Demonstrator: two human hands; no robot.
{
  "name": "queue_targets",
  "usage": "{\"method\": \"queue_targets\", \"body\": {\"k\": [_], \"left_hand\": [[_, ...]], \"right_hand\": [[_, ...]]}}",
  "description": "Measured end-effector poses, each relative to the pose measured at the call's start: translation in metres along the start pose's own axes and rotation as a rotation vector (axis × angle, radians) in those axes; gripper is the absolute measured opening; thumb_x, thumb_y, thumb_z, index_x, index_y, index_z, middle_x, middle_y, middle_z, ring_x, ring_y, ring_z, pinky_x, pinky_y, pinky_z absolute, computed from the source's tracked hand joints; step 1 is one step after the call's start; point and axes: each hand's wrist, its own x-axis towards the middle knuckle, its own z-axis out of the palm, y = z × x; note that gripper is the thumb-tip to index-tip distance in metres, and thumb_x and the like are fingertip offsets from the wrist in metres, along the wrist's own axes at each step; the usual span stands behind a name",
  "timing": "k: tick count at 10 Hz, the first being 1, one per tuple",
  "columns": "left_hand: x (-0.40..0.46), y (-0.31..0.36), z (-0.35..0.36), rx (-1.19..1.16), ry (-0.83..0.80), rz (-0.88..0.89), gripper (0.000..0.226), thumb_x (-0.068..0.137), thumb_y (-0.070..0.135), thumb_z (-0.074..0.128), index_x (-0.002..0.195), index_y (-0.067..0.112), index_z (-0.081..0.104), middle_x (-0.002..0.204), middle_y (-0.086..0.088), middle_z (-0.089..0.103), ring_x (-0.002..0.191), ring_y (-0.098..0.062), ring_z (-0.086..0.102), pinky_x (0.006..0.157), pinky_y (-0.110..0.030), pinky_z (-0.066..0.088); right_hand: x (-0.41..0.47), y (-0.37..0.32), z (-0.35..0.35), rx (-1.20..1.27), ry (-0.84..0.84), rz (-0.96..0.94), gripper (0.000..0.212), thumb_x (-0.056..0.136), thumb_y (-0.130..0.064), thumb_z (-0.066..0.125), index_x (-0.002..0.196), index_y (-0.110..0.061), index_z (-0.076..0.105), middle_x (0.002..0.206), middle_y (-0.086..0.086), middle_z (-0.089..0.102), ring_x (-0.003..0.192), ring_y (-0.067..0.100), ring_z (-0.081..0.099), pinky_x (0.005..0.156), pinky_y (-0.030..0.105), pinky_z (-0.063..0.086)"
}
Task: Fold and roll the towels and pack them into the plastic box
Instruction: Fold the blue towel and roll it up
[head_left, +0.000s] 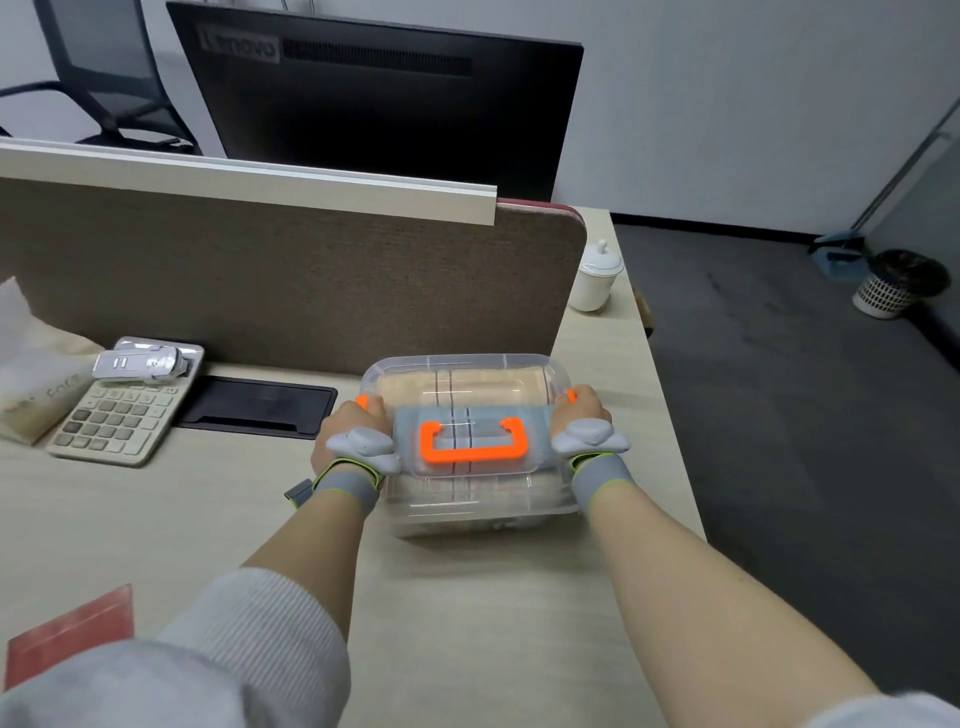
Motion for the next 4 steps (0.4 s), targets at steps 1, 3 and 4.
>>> {"method": "queue_targets", "body": {"k": [1,3,4], "left_hand": [[0.003,-0.003,0.005,0.016,-0.019,-0.008,0.035,0.1,0.023,0.042,0.117,-0.003,0.058,0.117,-0.021,0.062,0.109,-0.037,0.059,0.086,-0.041,0.046],[-0.009,-0.004,-0.032,0.175,-0.166,0.103,0.037,0.097,0.017,0.044,0.131,0.003,0.044,0.136,-0.013,0.047,0.126,-0.028,0.048,0.1,-0.032,0.042],[-0.011,-0.004,-0.043,0.121,-0.256,0.095,0.04,0.099,0.02,0.039,0.137,0.008,0.037,0.145,-0.006,0.038,0.135,-0.022,0.038,0.109,-0.029,0.032]], "right_hand": [[-0.006,-0.002,0.005,-0.074,0.04,-0.015,0.033,0.099,-0.014,0.035,0.13,-0.006,0.043,0.135,0.017,0.052,0.125,0.033,0.05,0.097,0.032,0.041],[-0.014,-0.014,0.008,-0.181,0.033,-0.145,0.054,0.096,-0.006,0.038,0.145,0.002,0.019,0.153,0.018,0.025,0.143,0.03,0.026,0.112,0.035,0.027],[-0.018,-0.015,0.008,-0.251,0.05,-0.233,0.078,0.088,-0.02,0.06,0.15,-0.007,0.013,0.158,0.012,0.009,0.147,0.025,0.008,0.119,0.034,0.015]]}}
